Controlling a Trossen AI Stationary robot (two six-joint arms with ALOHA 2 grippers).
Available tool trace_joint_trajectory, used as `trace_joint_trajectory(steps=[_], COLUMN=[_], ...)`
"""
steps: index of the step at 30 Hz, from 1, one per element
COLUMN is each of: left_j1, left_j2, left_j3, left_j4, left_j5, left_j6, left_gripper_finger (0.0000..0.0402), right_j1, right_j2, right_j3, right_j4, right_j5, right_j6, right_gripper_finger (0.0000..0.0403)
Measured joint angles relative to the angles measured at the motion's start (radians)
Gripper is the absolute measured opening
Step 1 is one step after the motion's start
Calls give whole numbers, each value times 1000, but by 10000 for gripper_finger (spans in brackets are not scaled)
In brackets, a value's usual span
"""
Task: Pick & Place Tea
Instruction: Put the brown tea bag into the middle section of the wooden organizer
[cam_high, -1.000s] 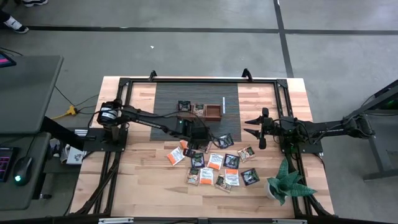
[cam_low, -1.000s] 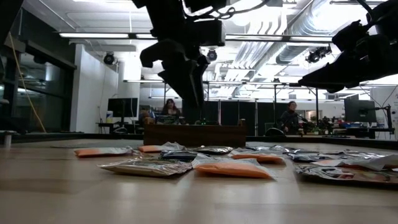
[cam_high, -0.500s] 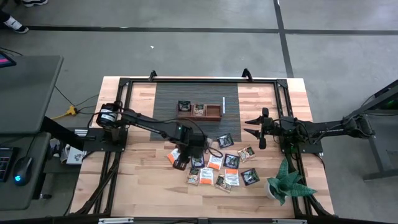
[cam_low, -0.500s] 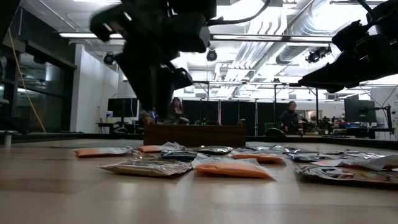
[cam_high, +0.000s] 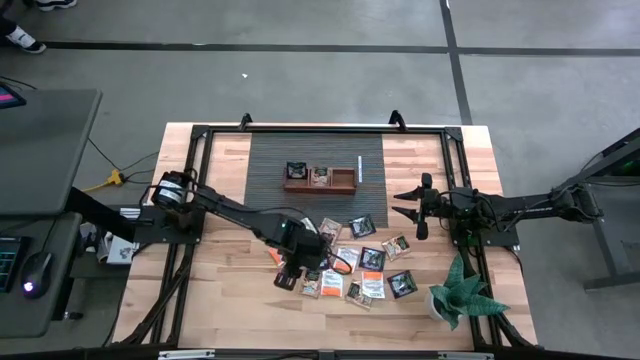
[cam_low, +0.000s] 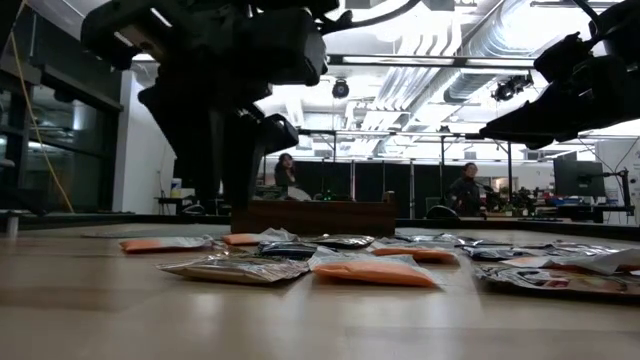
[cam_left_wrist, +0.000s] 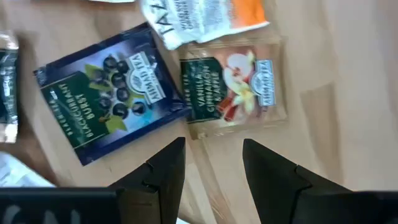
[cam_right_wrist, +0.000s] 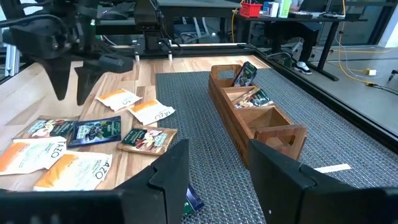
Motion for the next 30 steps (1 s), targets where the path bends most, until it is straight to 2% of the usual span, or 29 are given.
trace_joint_trajectory(steps=[3,20,30], left_j1=[-19,-54,-60], left_j2=[0,0,0], left_j3=[-16,-48,-48], left_j4=[10,108,108], left_j5=[-60,-119,-173], left_j6=[-35,-115,-136], left_gripper_finger=[158,158,158], right_j1=[0,0,0], right_j2=[0,0,0], right_j3=[0,0,0], right_j4=[0,0,0], right_j5=[0,0,0], right_j6=[0,0,0], right_gripper_finger=[158,156,156])
